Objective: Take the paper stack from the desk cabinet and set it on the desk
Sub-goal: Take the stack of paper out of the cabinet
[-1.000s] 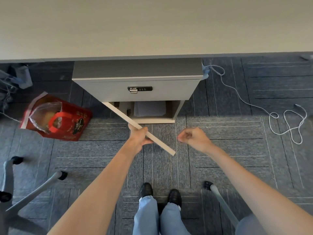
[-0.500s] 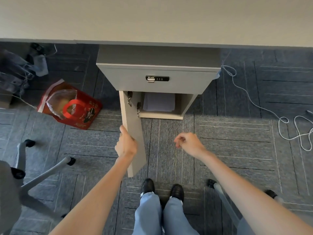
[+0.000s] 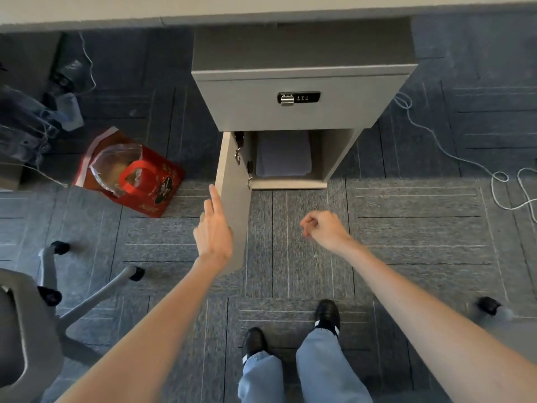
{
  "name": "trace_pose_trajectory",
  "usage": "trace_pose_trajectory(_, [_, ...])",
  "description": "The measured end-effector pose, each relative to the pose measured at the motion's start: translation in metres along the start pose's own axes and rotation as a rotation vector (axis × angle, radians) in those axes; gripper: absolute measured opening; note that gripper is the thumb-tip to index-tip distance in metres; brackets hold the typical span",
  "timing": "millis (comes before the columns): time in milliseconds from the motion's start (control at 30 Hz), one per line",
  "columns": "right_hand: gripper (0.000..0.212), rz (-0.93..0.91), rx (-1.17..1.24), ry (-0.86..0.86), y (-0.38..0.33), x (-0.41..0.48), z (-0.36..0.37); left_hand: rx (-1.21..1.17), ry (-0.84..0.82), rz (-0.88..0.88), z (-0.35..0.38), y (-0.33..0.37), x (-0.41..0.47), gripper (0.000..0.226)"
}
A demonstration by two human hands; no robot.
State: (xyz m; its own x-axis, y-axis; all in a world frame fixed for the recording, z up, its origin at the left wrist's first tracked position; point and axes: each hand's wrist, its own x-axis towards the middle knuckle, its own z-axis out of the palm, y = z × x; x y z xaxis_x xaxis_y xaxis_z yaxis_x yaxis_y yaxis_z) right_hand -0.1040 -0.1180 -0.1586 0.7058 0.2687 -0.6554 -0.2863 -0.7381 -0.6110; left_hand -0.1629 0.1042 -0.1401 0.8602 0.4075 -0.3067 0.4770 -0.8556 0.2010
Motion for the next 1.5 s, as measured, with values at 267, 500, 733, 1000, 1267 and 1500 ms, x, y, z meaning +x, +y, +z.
trace_pose_trajectory(267, [0.027,0.009,0.009,0.070,0.022,0.012,0.024,0.152,0.205,0.509,0.034,0.002,-0.007,0.077])
trace_pose_trajectory(500, [0.027,-0.056,-0.090,0.249,0.077,0.073,0.027,-0.058,0.078,0.530,0.113,0.049,0.056,0.037])
trace_pose_trajectory(733, [0.023,-0.168,-0.112,0.371,0.121,0.196,0.026,-0.259,0.097,0.428,0.206,0.073,0.151,0.027])
trace_pose_trajectory(1000, [0.026,-0.242,-0.116,0.446,0.137,0.338,0.015,-0.270,0.188,0.380,0.275,0.064,0.262,0.030])
trace_pose_trajectory(1267, [0.036,-0.199,-0.170,0.458,0.161,0.406,0.030,-0.220,0.059,0.253,0.329,0.054,0.327,0.041])
trace_pose_trajectory(1500, [0.059,-0.078,0.002,0.418,0.162,0.441,0.029,-0.230,-0.144,-0.024,0.366,0.044,0.365,0.071])
